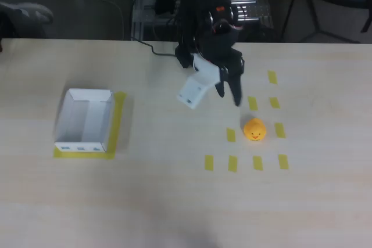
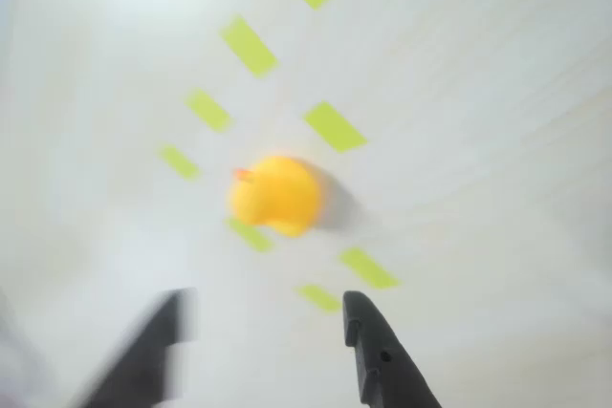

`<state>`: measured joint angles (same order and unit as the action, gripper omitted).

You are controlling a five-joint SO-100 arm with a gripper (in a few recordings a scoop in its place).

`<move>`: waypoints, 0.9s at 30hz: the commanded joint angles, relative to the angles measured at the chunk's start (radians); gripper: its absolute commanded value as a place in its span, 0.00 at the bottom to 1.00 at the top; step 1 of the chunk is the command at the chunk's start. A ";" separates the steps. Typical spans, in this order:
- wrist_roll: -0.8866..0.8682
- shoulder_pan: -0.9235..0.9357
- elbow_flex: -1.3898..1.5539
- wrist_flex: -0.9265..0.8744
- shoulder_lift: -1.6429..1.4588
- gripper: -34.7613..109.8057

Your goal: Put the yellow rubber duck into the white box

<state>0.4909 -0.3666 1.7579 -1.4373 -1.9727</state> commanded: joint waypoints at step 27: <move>0.143 -0.219 -0.414 0.011 0.690 0.60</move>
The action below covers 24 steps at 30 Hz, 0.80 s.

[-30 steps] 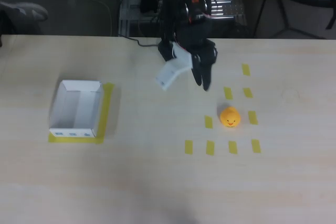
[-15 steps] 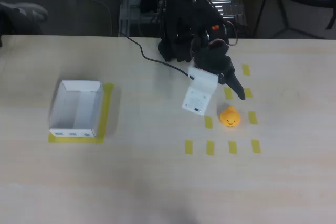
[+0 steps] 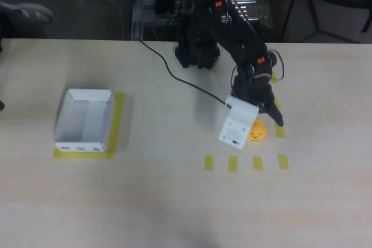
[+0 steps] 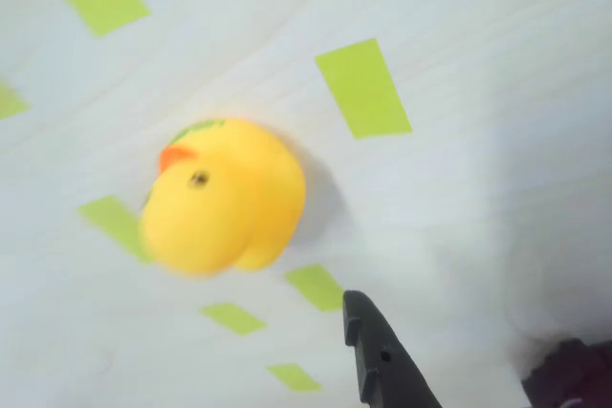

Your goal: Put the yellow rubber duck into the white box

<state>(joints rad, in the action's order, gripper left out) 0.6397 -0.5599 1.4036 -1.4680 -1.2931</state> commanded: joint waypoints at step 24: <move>-0.046 -0.043 -0.293 0.025 0.242 0.50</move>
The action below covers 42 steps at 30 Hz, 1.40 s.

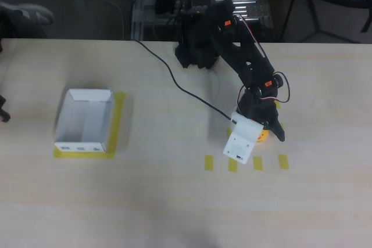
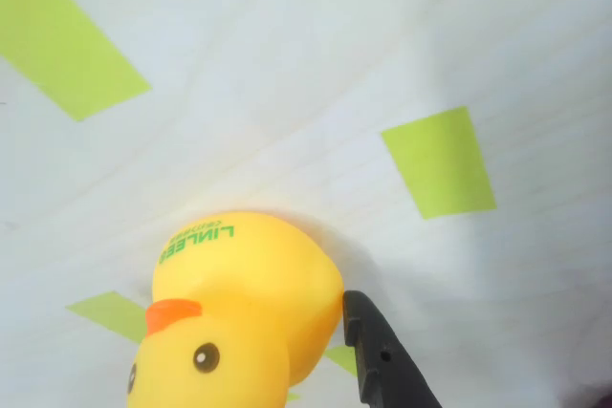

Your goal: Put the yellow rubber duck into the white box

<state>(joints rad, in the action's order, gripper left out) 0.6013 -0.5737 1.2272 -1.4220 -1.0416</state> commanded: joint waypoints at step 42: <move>-0.278 1.158 0.538 0.442 -1.255 0.24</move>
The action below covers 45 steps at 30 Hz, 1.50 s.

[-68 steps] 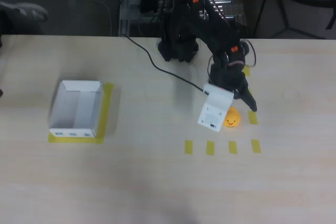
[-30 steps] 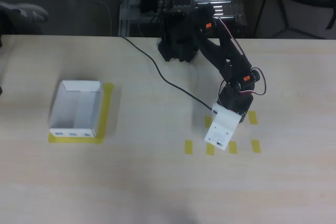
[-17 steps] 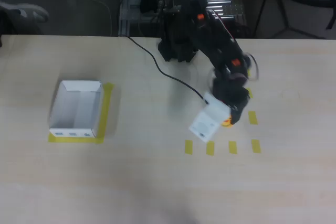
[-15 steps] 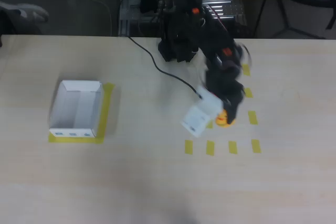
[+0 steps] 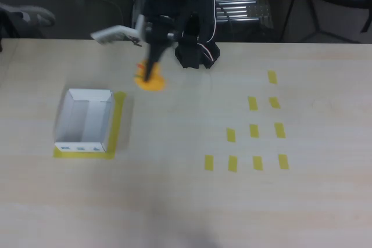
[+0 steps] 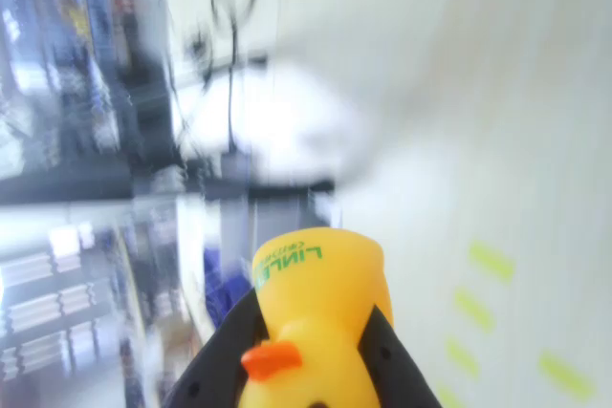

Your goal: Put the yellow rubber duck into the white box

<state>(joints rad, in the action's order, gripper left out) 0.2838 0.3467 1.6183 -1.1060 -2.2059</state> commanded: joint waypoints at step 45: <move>0.546 0.571 0.170 0.684 0.718 0.39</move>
<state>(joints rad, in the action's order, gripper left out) 0.7823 0.9173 1.7733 -0.4663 -1.4680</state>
